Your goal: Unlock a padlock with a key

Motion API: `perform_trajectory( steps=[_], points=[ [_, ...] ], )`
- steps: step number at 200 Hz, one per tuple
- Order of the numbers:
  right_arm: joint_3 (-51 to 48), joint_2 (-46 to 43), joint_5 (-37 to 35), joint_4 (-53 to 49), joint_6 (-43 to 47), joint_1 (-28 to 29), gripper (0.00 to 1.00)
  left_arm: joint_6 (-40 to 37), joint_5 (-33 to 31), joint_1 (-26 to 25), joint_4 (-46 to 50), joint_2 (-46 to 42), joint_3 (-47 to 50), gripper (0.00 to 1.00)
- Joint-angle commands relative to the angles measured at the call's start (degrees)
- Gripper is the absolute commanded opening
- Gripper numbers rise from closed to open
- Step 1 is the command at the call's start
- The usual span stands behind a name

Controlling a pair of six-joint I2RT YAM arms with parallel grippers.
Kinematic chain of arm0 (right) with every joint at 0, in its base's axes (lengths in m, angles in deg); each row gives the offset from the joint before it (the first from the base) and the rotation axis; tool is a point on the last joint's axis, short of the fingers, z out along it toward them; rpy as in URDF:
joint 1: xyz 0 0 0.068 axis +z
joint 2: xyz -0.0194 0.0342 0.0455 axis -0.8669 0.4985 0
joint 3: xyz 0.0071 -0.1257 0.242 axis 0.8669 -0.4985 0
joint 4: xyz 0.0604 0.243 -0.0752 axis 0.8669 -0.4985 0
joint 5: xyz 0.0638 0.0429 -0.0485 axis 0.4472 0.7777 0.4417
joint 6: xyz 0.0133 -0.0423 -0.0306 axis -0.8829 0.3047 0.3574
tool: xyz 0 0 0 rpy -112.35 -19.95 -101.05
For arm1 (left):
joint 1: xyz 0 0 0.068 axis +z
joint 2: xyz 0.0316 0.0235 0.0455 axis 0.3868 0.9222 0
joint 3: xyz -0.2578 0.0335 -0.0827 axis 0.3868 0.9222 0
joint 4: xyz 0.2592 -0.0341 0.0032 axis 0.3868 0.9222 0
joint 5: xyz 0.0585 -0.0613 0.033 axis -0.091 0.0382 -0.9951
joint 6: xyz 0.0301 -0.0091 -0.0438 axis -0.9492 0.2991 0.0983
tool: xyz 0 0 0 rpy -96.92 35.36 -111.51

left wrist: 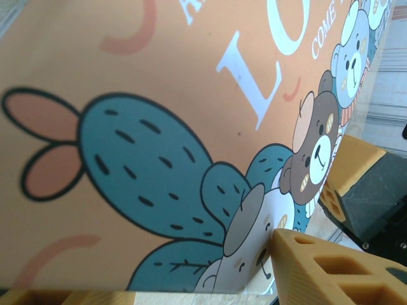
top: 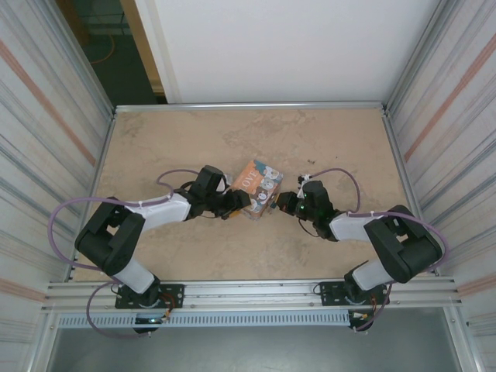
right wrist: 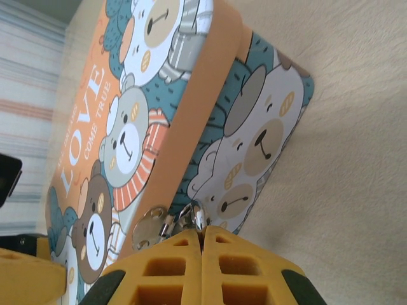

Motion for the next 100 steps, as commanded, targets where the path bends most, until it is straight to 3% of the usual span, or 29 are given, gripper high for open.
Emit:
perform_trajectory(
  steps=[1, 100],
  points=[
    [1.83, 0.68, -1.0, 2.81, -0.72, -1.08, 0.0, -0.05, -0.63, -0.47, 2.15, 0.4, 1.14, 0.56],
    [-0.56, -5.99, -3.55, -2.66, 2.4, -4.34, 0.0, 0.15, -0.61, -0.13, 1.67, -0.63, 1.13, 0.59]
  ],
)
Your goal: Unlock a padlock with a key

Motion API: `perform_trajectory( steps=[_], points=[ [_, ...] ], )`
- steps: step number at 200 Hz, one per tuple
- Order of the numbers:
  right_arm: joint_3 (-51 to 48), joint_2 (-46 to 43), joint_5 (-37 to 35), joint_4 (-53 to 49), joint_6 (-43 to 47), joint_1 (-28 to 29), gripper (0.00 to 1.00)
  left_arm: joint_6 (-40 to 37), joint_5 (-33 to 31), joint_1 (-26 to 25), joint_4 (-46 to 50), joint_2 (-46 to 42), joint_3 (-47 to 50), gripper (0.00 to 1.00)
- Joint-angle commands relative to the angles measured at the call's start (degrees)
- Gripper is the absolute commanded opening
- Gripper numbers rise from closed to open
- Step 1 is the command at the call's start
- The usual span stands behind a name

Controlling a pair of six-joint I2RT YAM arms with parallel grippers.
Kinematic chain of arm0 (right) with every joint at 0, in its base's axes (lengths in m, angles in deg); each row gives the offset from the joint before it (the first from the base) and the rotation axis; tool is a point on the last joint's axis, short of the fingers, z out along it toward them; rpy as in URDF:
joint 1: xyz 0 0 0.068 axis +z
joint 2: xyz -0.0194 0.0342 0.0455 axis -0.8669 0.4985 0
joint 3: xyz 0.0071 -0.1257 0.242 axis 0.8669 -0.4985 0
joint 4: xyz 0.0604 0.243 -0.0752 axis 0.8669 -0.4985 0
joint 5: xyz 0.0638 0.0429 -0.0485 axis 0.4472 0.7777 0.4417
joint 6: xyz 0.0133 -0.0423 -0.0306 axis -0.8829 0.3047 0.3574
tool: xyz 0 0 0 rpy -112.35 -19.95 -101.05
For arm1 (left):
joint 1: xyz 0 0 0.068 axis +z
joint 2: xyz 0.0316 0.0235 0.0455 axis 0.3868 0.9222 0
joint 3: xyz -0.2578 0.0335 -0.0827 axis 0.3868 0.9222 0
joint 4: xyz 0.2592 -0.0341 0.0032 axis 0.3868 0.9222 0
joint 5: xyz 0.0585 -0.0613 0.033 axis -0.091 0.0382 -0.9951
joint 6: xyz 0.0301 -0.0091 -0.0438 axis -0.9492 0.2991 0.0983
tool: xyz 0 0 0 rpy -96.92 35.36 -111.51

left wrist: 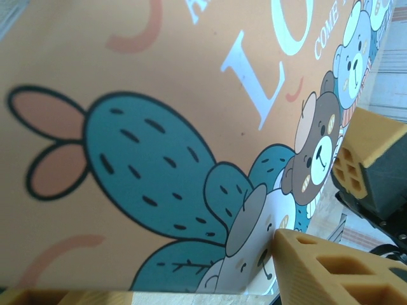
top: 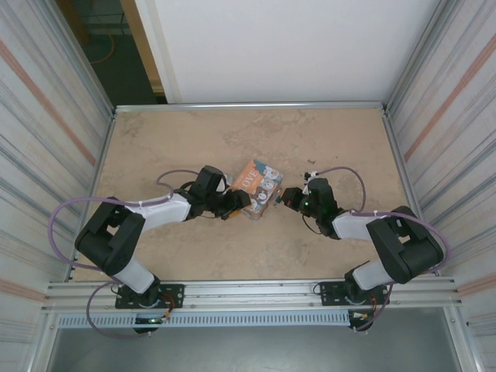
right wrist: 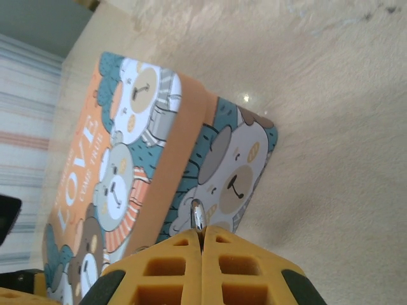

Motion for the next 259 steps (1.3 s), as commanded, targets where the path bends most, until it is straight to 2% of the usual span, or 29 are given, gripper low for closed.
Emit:
perform_trajectory(
  steps=[1, 93, 153, 259],
  points=[
    [-0.67, -4.03, -1.69, -2.1, 2.21, -1.14, 0.0, -0.25, -0.61, -0.09, 1.73, -0.64, 1.04, 0.59],
    [0.36, -19.96, -1.59, -18.76, 6.88, -2.22, 0.0, -5.07, -4.37, 0.4, 2.09, -9.92, 0.57, 0.67],
    [3.16, -27.06, 0.56, -30.5, 8.83, -2.13, 0.0, -8.38, -8.12, 3.8, 5.19, -19.33, 3.2, 0.69],
    [9.97, -31.05, 3.72, -51.47, 14.06, 1.52, 0.0, -14.53, -14.2, 11.67, 14.33, -37.15, 6.88, 0.74]
  ],
)
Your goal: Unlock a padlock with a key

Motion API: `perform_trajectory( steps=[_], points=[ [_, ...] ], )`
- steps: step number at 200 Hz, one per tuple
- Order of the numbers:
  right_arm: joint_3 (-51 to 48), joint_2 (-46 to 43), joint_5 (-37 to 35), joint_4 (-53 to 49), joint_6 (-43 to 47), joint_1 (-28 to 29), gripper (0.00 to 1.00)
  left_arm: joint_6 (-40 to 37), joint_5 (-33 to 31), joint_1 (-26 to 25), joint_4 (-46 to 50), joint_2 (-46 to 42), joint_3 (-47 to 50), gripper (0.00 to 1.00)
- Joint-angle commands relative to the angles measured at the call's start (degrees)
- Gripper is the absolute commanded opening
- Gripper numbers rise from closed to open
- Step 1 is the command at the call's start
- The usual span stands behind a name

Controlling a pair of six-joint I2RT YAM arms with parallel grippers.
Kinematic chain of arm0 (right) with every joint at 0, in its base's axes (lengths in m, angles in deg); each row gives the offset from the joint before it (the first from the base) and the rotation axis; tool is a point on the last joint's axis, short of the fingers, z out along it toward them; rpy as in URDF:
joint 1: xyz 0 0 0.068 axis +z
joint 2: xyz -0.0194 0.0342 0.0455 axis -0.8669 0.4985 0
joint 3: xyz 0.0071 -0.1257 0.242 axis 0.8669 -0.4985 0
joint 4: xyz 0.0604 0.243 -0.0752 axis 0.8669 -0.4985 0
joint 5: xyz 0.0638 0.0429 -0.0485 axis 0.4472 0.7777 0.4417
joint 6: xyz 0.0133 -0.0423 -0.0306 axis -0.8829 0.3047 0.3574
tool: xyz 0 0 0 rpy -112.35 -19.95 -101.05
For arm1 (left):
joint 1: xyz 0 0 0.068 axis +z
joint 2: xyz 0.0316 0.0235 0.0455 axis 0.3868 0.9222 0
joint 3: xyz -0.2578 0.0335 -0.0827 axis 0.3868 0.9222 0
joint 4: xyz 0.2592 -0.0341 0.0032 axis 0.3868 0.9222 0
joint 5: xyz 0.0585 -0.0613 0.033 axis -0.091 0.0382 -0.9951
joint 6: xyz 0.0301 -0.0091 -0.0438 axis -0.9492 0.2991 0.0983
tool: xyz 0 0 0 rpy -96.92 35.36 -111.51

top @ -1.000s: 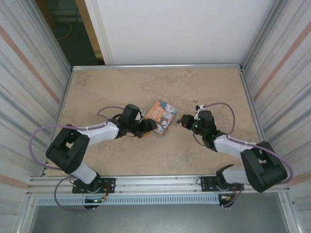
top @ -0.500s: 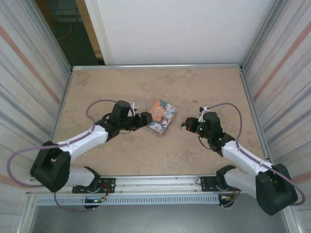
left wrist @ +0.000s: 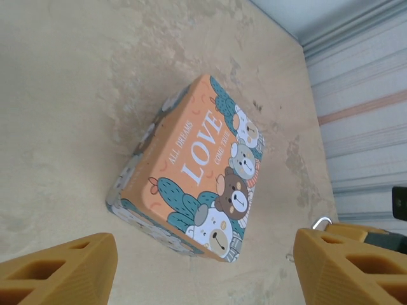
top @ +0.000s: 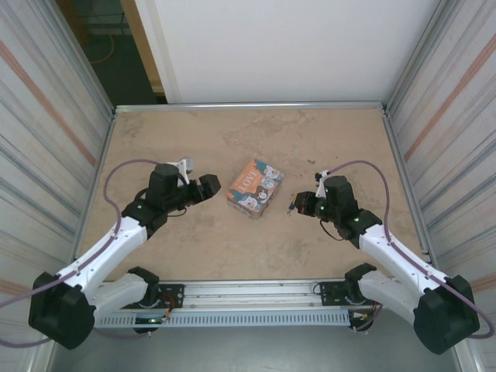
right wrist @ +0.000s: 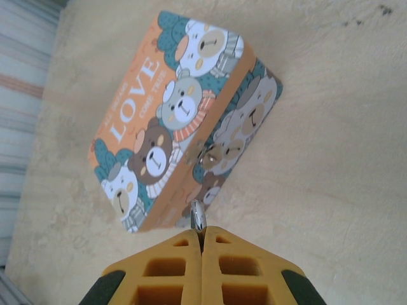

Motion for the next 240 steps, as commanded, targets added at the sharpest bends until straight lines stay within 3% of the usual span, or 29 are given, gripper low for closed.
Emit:
perform_trajectory(
  steps=[1, 49, 145, 240],
  points=[
    [2.47, -1.99, 0.7, -6.98, 2.37, 1.39, 0.0, -2.41, -2.55, 1.23, 2.96, -3.41, 1.75, 0.74],
    [2.65, -3.86, 0.54, -12.62, 2.46, 4.58, 0.0, -2.88, -5.24, 2.81, 4.35, -9.16, 3.4, 0.79],
    [0.12, -1.69, 0.67, -16.19, 1.16, 10.65, 0.0, -3.05, -4.63, 5.67, 7.52, -12.24, 4.33, 0.8],
    [1.33, 8.79, 4.44, -16.73, 3.42, 13.29, 0.0, -2.7, -4.07, 6.38, 7.65, -12.06, 4.73, 0.8]
  ],
)
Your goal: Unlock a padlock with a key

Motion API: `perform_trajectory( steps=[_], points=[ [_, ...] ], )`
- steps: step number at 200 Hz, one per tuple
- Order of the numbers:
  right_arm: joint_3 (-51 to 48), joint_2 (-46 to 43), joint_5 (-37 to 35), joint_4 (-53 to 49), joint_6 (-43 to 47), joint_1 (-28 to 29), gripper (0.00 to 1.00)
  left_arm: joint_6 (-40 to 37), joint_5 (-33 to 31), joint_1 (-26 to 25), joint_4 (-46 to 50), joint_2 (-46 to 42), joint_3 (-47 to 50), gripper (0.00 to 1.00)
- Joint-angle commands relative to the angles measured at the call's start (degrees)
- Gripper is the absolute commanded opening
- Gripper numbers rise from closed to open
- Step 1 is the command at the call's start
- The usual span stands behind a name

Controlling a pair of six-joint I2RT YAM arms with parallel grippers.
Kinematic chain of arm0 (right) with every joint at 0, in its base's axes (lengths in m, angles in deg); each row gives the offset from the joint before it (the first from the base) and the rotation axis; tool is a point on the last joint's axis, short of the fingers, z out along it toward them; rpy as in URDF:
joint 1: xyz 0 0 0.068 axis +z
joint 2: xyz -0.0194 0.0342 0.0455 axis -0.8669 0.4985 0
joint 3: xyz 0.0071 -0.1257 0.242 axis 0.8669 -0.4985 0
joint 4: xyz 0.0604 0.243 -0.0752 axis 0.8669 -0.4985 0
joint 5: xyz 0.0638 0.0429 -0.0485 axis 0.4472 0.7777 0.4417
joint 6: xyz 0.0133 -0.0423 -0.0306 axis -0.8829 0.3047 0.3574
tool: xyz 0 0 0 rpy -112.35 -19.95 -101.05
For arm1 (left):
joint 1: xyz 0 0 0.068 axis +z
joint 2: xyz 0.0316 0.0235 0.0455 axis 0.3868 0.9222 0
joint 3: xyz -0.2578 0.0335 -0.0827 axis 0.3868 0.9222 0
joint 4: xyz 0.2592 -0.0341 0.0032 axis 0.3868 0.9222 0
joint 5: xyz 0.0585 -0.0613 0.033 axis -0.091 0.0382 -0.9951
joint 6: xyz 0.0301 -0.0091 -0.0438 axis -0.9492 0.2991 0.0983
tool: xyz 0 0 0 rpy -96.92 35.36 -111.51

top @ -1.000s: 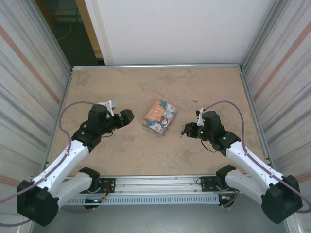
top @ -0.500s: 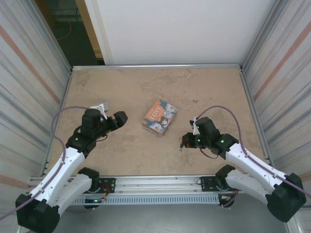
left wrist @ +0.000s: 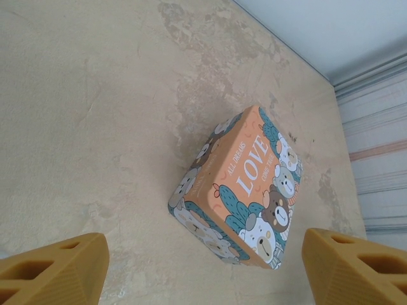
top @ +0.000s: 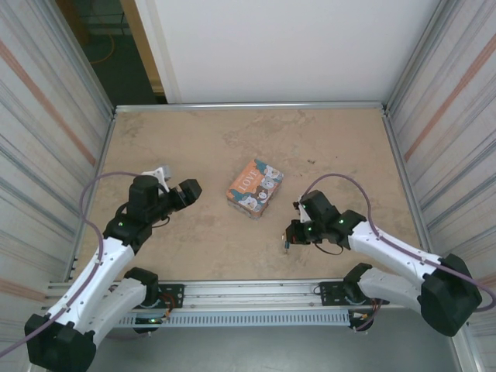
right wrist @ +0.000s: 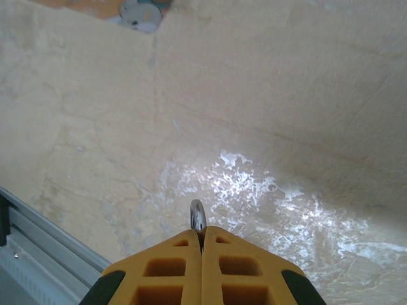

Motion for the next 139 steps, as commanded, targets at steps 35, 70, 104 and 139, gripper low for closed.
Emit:
perform_trajectory(
  steps=[35, 70, 104, 139],
  points=[
    [0.74, 5.41, 2.13, 1.46, 2.11, 0.55, 0.0, -1.03, 0.12, 0.65, 0.38, -0.31, 0.55, 0.8],
    [0.99, 7.96, 2.84, 2.95, 2.53, 0.59, 0.0, -0.76, 0.27, 0.66, 0.22, -0.3, 0.98, 0.8],
    [0.97, 10.11, 3.43, 4.8, 2.65, 0.64, 0.0, -0.67, 0.45, 0.75, -0.06, 0.1, 1.17, 0.8],
    [1.01, 12.76, 4.26, 7.2, 2.51, 0.62, 0.0, -0.65, 0.65, 0.91, -0.31, 0.39, 1.08, 0.8]
  ],
)
